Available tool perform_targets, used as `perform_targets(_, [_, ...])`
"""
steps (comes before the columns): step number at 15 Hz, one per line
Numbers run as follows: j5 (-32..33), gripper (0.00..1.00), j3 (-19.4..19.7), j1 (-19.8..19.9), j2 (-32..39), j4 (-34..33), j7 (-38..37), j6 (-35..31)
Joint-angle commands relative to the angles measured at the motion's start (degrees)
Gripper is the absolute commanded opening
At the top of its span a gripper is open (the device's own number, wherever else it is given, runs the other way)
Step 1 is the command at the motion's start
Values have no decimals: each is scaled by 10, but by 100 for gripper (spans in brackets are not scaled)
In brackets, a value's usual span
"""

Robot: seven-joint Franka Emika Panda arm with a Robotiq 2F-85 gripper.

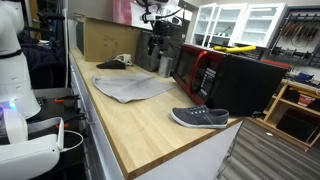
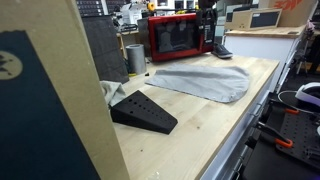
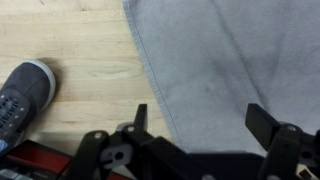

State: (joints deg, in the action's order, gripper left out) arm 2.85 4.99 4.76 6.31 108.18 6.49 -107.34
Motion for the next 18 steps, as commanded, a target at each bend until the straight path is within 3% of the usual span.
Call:
perform_targets(1, [29, 100, -11, -12, 84, -98, -6, 50])
perform_targets(9, [75, 100, -19, -35, 214, -228, -9, 89])
perform_targets(11, [104, 100, -17, -47, 236, -242, -12, 86])
perform_targets(12, [95, 100, -21, -44, 243, -251, -1, 98])
perform_targets(13, [86, 100, -21, -37, 222, -214, -1, 65])
perform_targets(18, [87, 100, -22, -42, 241, -235, -1, 76])
